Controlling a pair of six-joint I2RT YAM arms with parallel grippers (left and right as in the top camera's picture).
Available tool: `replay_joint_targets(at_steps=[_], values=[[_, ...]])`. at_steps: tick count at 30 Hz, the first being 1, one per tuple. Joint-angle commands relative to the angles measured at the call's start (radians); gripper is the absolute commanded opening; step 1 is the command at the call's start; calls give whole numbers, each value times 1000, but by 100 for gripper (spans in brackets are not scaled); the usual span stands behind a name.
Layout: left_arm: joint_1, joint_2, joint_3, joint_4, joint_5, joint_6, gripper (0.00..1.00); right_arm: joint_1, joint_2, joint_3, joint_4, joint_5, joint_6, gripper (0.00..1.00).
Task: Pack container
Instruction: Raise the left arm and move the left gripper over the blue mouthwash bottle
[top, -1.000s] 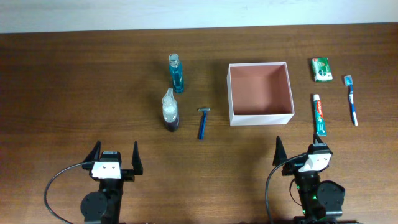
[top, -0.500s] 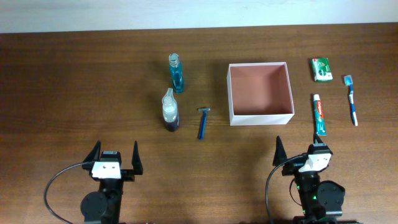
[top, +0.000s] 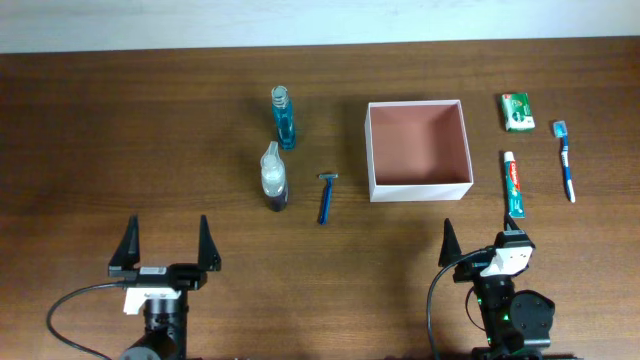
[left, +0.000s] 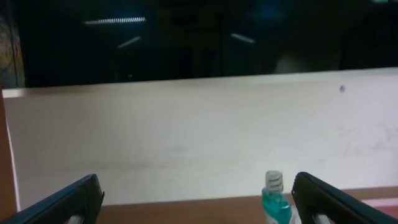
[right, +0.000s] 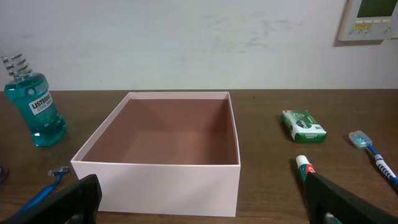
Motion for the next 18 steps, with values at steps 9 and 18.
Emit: replay_joint_targets(at_steps=[9,18], values=[[5,214,301,310,48,154,99,6,-10,-5,-5,8,3,99],[4,650,832,-88,393,155,99,6,-10,-5,-5,8,3,99]])
